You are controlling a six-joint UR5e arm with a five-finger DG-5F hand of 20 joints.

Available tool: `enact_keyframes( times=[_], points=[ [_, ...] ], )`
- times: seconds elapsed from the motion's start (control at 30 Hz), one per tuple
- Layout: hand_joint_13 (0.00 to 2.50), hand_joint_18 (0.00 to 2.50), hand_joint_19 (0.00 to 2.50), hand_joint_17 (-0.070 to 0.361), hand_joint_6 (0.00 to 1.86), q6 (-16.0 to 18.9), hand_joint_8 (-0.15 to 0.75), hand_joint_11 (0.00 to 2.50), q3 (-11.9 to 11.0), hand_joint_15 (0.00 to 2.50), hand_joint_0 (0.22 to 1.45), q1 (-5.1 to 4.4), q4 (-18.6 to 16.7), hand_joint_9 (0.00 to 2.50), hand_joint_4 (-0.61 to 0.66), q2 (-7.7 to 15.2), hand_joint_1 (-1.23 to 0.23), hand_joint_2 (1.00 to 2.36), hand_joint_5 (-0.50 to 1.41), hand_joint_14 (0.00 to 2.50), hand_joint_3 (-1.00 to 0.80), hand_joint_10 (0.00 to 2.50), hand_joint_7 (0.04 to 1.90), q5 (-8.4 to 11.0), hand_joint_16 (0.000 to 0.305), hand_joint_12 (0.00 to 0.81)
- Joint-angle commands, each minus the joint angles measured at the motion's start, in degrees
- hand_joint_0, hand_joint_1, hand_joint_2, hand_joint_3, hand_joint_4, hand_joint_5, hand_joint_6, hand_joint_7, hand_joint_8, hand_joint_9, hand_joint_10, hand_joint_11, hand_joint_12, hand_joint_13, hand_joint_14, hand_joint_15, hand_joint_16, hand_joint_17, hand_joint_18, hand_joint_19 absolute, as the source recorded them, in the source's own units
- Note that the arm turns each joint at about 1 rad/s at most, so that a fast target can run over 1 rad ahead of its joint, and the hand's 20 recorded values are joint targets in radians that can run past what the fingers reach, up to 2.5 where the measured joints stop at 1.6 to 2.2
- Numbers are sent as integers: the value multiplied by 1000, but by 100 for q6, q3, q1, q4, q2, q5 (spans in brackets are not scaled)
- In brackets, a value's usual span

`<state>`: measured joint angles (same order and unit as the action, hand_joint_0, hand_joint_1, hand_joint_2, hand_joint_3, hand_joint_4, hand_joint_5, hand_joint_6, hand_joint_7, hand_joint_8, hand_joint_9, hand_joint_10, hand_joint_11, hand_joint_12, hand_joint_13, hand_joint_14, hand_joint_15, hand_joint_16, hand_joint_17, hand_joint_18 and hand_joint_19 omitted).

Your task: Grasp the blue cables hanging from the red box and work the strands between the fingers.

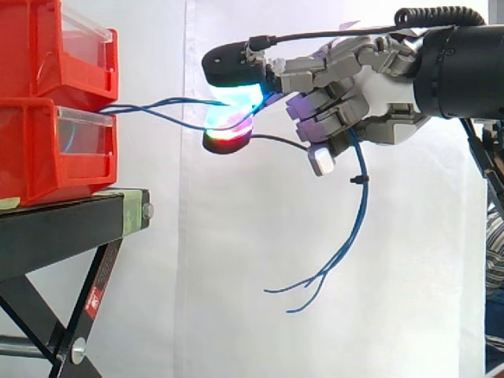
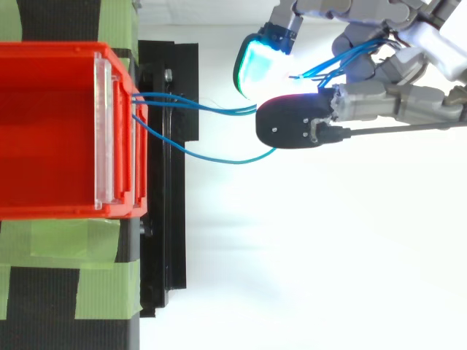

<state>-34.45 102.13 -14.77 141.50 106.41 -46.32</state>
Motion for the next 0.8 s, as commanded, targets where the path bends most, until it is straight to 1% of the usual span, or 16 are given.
enact_keyframes(
  times=[0.0,0.07,0.13,0.23,0.37,0.4,0.43,0.47,0.5,0.53,0.57,0.63,0.77],
  points=[
    [1959,2500,603,182,0,0,532,2500,0,1706,1056,0,0,1780,279,3,-697,1018,335,2500,-422,2500,1401,0,243,684],
    [1959,2500,603,182,0,0,532,2500,0,1706,1112,0,0,1780,282,-6,-691,1018,342,2500,-402,2500,1401,0,243,684],
    [1959,2500,603,182,32,0,532,2500,0,1706,1174,0,0,1780,266,3,-669,1019,356,2500,-316,2500,1396,0,243,684],
    [1959,2500,603,182,57,9,532,2500,0,1706,1204,0,0,1780,251,-6,-644,1018,398,2500,-242,2500,1394,9,243,684],
    [1959,2500,603,182,114,18,532,2500,0,1706,1222,-9,0,1780,211,3,-638,1015,460,2500,-193,2500,1397,26,243,684],
    [1959,2500,603,182,118,18,532,2500,0,1706,1212,-9,-9,1780,205,3,-639,1015,462,2500,-191,2500,1398,35,243,684],
    [1959,2500,603,182,121,26,532,2500,0,1706,1149,-17,-18,1780,208,3,-641,1016,462,2500,-213,2500,1404,35,243,684],
    [1959,2500,603,182,123,44,532,2500,0,1706,1122,-17,-35,1780,214,-6,-644,1015,457,2500,-213,2500,1407,44,243,684],
    [1959,2500,603,182,48,61,532,2500,0,1706,1070,-26,-53,1780,222,3,-645,1013,437,2500,-226,2500,1416,44,243,684],
    [1959,2500,603,182,44,132,532,2500,0,1706,988,-35,-105,1780,253,3,-659,1011,381,2500,-301,2500,1392,53,243,684],
    [1959,2500,603,182,47,272,532,2500,0,1706,940,-44,-167,1780,266,-6,-654,1013,366,2500,-356,2500,1392,88,243,684],
    [1959,2500,603,182,42,343,532,2500,0,1706,921,-53,-185,1780,269,3,-647,1014,352,2500,-423,2500,1398,114,243,684],
    [1959,2500,603,182,37,422,532,2500,0,1706,929,-97,-185,1780,268,3,-663,1015,353,2500,-414,2500,1398,158,243,684]
  ],
)
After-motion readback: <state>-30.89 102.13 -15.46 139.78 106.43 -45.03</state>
